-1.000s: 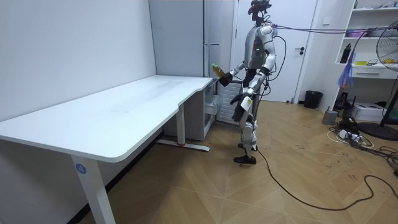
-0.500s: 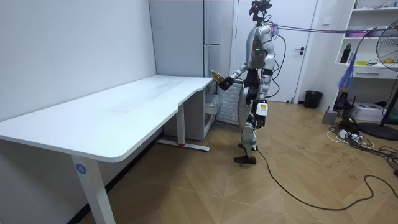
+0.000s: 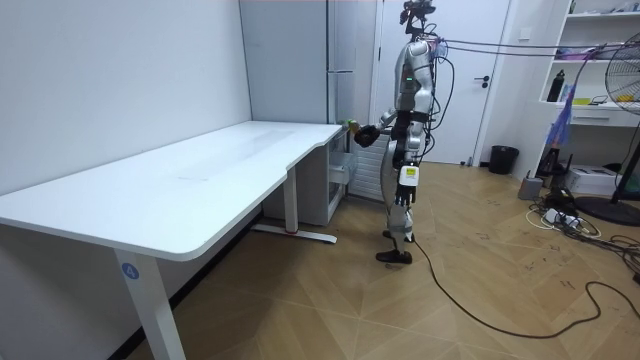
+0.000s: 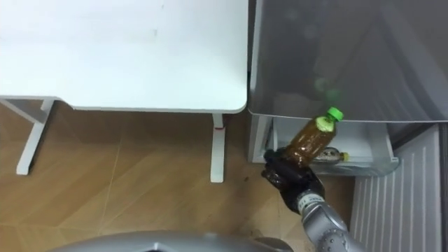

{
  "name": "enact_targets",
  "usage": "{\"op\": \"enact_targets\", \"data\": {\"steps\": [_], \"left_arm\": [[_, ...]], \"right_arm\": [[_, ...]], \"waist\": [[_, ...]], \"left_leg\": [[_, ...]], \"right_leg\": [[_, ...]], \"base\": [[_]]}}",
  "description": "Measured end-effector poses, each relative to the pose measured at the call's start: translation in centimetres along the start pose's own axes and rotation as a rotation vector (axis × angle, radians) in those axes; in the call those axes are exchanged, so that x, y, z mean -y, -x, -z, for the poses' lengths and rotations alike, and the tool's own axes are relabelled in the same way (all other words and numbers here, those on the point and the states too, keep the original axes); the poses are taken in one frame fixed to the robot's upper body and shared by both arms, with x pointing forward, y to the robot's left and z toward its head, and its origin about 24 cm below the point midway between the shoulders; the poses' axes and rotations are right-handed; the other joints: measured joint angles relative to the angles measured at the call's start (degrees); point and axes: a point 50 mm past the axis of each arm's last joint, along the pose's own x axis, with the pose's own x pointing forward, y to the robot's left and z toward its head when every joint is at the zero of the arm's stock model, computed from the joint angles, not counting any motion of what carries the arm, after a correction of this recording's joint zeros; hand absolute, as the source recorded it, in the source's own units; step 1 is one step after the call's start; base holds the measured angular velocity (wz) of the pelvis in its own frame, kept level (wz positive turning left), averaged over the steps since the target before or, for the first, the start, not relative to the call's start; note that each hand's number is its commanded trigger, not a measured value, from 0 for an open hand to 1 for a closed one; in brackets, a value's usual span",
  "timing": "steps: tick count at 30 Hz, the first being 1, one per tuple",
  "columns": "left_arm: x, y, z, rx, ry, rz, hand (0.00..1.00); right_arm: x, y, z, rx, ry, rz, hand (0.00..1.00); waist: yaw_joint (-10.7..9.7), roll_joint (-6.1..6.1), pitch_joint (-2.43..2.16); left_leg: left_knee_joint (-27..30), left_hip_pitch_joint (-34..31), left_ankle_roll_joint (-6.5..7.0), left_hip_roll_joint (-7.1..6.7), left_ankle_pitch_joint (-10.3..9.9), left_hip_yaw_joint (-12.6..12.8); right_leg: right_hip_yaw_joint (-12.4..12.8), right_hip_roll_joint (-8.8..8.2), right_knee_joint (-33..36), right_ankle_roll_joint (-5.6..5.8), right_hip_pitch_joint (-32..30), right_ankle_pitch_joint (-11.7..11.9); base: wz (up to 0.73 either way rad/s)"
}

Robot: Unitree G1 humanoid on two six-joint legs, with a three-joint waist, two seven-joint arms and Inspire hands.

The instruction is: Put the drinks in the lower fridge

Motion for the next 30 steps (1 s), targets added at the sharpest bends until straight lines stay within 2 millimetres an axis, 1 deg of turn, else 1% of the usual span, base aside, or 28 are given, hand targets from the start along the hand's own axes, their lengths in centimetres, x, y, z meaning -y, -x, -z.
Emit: {"op": "enact_targets", "data": {"steps": [4, 7, 10, 13, 15, 17, 19, 20, 22, 24, 25, 30], "left_arm": [[0.0, 0.0, -0.3, 0.007, -0.010, -0.015, 0.00], [0.0, 0.0, -0.5, 0.013, -0.025, -0.015, 0.00], [0.0, 0.0, -0.2, 0.007, -0.045, -0.009, 0.00], [0.0, 0.0, 0.0, -0.003, -0.083, 0.003, 0.00], [-0.1, 0.0, 0.1, -0.009, -0.095, 0.004, 0.00], [-0.2, 0.0, 0.4, -0.018, -0.092, 0.013, 0.00], [-0.3, 0.0, 0.7, -0.028, -0.087, 0.011, 0.00], [-0.3, 0.1, 0.8, -0.032, -0.085, 0.010, 0.00], [-0.3, 0.1, 0.8, -0.034, -0.085, 0.011, 0.00], [-0.4, 0.1, 1.2, -0.039, -0.085, 0.012, 0.00], [-0.4, 0.1, 1.3, -0.042, -0.082, 0.018, 0.00], [-0.6, 0.1, 1.0, -0.037, -0.083, 0.024, 0.00]], "right_arm": [[0.1, 0.0, -0.1, 0.010, -0.037, 0.023, 1.00], [0.7, -0.1, 0.0, 0.004, -0.095, 0.047, 1.00], [1.3, -0.1, 0.1, -0.002, -0.139, 0.078, 1.00], [1.7, -0.2, -0.2, 0.005, -0.183, 0.097, 1.00], [1.9, -0.2, -0.4, 0.012, -0.210, 0.100, 1.00], [1.7, -0.3, -0.8, 0.021, -0.311, 0.088, 1.00], [1.7, -0.3, -0.8, 0.025, -0.367, 0.087, 1.00], [1.7, -0.3, -0.9, 0.027, -0.393, 0.090, 1.00], [1.5, -0.5, -1.1, 0.027, -0.441, 0.084, 1.00], [1.5, -0.6, -1.1, 0.027, -0.481, 0.082, 1.00], [1.6, -0.7, -1.3, 0.032, -0.502, 0.088, 1.00], [2.3, -1.3, -2.1, 0.056, -0.553, 0.122, 1.00]], "waist": [[0.0, 0.10, 0.00], [0.2, 0.22, 0.05], [0.4, 0.49, 0.23], [0.3, 0.90, 0.27], [0.4, 0.95, 0.26], [0.4, 0.79, 0.26], [0.4, 0.56, 0.36], [0.5, 0.41, 0.28], [0.5, 0.25, 0.36], [0.5, 0.15, 0.31], [0.5, 0.21, 0.33], [0.3, 0.62, 0.13]], "left_leg": [[-0.1, -0.1, 0.00, 0.02, 0.0, 0.1], [-0.1, -0.1, 0.00, 0.01, 0.0, 0.0], [-0.1, -0.1, 0.00, 0.02, 0.0, 0.0], [-0.1, -0.1, 0.01, -0.01, 0.0, 0.0], [-0.1, -0.1, 0.01, 0.01, 0.0, 0.0], [-0.1, 0.0, 0.01, -0.01, 0.0, 0.0], [-0.1, 0.8, 0.01, -0.06, 0.0, 0.0], [-0.1, 1.0, 0.01, -0.08, 0.0, 0.0], [-0.1, 1.3, 0.01, -0.08, 0.0, 0.0], [-0.1, 1.7, 0.01, -0.12, 0.0, -0.1], [0.0, 1.7, 0.03, -0.13, -0.1, -0.2], [1.4, -1.6, 0.06, -0.08, -0.2, -1.3]], "right_leg": [[0.1, 0.01, 0.1, 0.00, -0.3, 0.0], [0.0, 0.00, 0.2, 0.00, -0.3, 0.0], [0.1, 0.01, 0.2, 0.00, -0.4, 0.0], [0.1, -0.01, 0.2, 0.00, -0.5, 0.0], [0.1, 0.00, 0.2, 0.00, -0.4, 0.0], [0.0, -0.03, 0.0, 0.00, -0.2, 0.0], [-0.2, -0.08, -0.1, 0.03, 0.5, 0.0], [-0.2, -0.11, -0.1, 0.05, 0.9, -0.1], [-0.2, -0.10, -0.1, 0.06, 1.2, -0.1], [-0.2, -0.13, -0.1, 0.09, 1.6, -0.2], [-0.2, -0.14, -0.2, 0.09, 1.5, -0.3], [-1.1, -0.08, 0.3, -0.06, -0.9, -0.3]], "base": [[0.00], [0.00], [0.00], [0.00], [0.00], [0.00], [0.00], [0.00], [0.00], [0.00], [0.05], [0.10]]}}
